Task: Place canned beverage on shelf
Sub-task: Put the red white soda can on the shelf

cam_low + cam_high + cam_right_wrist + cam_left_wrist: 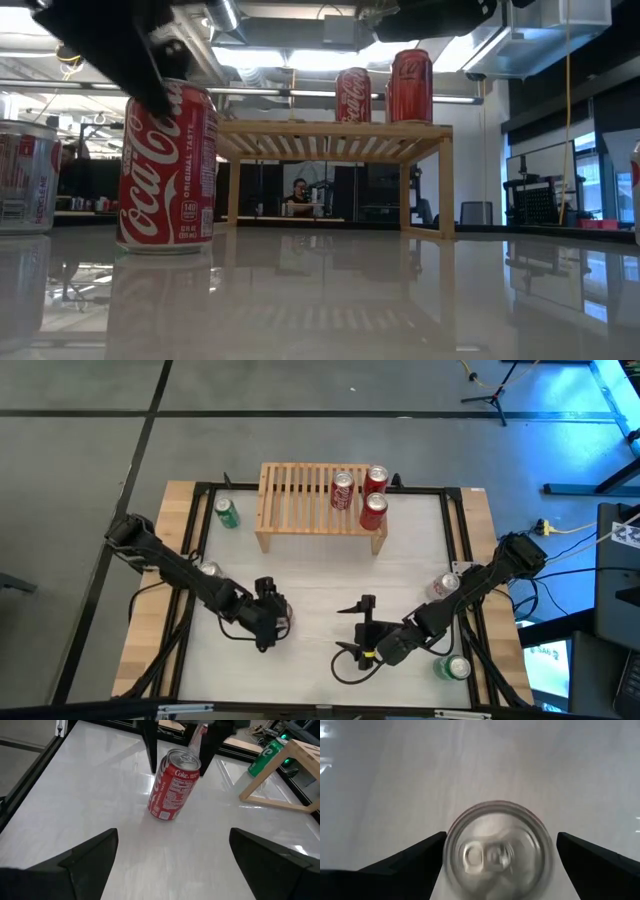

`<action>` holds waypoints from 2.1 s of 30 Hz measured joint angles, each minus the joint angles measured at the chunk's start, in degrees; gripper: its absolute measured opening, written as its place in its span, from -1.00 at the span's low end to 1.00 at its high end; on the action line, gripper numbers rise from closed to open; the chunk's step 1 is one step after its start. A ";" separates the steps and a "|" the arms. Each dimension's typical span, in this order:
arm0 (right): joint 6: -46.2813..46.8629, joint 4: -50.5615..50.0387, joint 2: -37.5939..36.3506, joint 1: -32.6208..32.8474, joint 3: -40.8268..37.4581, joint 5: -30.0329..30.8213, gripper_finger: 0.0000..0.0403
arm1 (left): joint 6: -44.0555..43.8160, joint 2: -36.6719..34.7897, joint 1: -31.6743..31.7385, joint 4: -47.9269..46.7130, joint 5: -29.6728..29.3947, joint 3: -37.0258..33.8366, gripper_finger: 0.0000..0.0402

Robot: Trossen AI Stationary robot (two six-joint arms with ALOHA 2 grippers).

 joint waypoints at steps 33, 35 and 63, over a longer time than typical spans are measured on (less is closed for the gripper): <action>-1.37 -12.73 -10.20 11.13 0.92 2.59 0.89 | 15.37 2.70 14.08 -16.83 7.06 36.29 0.48; -1.64 -15.11 -10.58 11.30 0.92 2.35 0.89 | 17.95 3.75 17.96 -18.71 11.38 40.35 0.47; 3.71 -24.13 -10.91 5.83 0.00 4.91 0.89 | 37.90 26.97 41.34 -30.71 14.21 68.95 0.48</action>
